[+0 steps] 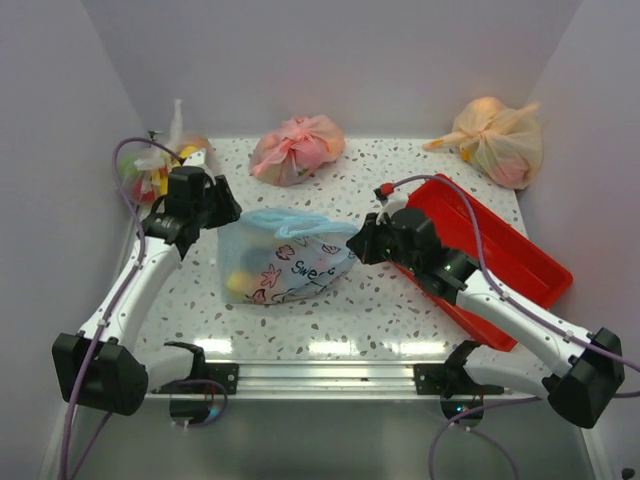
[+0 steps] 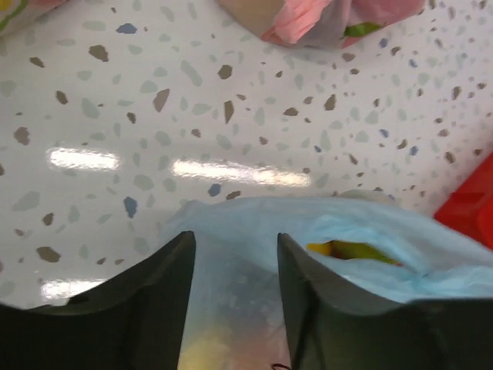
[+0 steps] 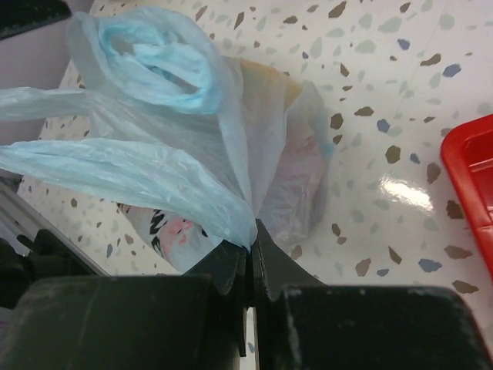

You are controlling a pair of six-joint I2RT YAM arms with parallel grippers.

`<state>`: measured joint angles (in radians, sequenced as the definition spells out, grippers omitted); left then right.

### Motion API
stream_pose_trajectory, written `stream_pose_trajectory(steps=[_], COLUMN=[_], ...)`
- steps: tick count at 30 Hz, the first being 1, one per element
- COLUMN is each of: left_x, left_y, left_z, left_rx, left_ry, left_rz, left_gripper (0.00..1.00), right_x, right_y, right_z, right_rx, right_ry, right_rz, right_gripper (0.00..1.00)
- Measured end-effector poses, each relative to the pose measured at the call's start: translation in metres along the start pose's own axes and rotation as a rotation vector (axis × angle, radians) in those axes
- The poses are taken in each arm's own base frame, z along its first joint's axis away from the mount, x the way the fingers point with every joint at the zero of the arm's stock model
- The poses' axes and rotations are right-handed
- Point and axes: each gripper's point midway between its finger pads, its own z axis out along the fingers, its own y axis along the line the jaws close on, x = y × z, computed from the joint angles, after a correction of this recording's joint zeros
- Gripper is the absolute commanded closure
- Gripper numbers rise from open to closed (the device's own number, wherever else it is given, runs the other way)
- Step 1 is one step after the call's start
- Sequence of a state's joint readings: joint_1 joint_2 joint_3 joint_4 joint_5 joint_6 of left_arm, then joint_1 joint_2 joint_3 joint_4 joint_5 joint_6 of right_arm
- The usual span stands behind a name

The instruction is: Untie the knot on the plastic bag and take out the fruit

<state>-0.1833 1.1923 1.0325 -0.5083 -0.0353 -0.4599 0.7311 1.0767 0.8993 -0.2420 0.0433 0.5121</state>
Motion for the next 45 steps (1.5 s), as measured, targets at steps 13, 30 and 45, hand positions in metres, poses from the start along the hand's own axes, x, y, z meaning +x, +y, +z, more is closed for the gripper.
stream_pose_trajectory(steps=[13,30,45], left_x=[0.042,0.050,0.077], left_y=[-0.079,-0.080,-0.044], left_z=[-0.049,-0.017,-0.007], left_rx=[0.255,0.185,0.028], left_ry=[0.005,-0.026,0.006], left_rz=[-0.066,-0.348,-0.251], left_gripper=[0.00,0.03,1.00], right_x=[0.042,0.064,0.052], right_y=[0.022,0.025,-0.007], right_z=[0.024,0.027,0.020], right_rx=[-0.074,-0.108,0.042], right_ry=[-0.033,-0.029,-0.096], right_rz=[0.100,0.120,0.112], right_gripper=[1.00,1.00,1.00])
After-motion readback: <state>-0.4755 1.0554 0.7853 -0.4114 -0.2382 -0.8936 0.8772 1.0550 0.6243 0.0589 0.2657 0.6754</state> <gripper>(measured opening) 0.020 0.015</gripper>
